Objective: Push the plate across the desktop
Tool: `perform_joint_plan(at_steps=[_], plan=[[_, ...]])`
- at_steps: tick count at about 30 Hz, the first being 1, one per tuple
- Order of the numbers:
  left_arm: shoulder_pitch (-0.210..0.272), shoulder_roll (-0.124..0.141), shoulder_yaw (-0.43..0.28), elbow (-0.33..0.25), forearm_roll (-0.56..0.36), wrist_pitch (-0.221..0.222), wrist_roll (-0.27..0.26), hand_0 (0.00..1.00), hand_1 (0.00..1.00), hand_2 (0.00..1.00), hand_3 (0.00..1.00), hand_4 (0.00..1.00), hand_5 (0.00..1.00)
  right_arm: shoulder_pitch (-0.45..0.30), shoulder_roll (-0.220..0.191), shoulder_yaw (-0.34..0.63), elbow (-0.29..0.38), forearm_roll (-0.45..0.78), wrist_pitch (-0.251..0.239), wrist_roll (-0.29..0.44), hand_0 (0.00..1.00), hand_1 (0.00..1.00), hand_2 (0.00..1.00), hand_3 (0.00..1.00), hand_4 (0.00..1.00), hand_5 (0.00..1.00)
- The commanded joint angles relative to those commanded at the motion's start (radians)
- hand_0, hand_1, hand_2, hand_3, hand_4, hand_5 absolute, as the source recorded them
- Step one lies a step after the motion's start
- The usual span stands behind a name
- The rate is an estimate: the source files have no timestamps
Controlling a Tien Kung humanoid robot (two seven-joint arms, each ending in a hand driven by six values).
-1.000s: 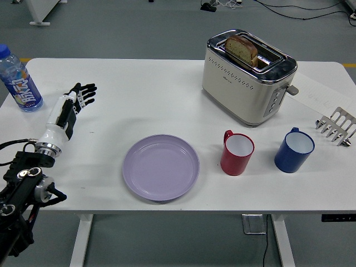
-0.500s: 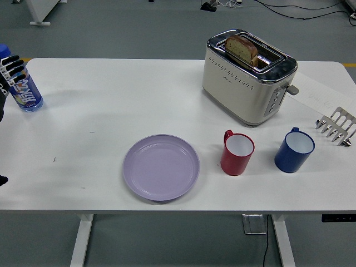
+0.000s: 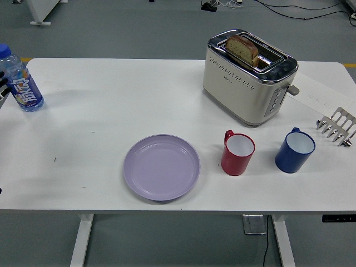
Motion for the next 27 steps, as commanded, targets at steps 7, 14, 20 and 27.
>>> perform_joint_plan(at_steps=[7,14,20,27], plan=[[0.022,-0.032,0.005,0.017,-0.027,-0.014,0.044,0.729,0.803,0.791,0.717,0.548,0.998,0.0,0.003,0.015,0.0,-0.012,-0.001,-0.005,0.704,0.718,0.785,0.735,0.333,0.265],[0.029,-0.047,0.003,0.031,-0.025,-0.014,0.054,0.728,0.804,0.792,0.718,0.546,0.998,-0.004,0.004,0.045,0.0,-0.041,-0.002,-0.01,0.704,0.719,0.783,0.735,0.333,0.265],[0.032,-0.058,0.02,0.051,-0.02,0.018,0.077,0.725,0.802,0.787,0.718,0.546,0.998,-0.007,0.004,0.056,0.0,-0.051,-0.002,-0.01,0.704,0.719,0.784,0.734,0.332,0.265],[0.037,-0.069,0.029,0.058,-0.02,0.014,0.075,0.725,0.798,0.785,0.719,0.545,0.998,-0.01,0.004,0.068,0.0,-0.061,-0.004,-0.011,0.705,0.718,0.783,0.733,0.332,0.266]])
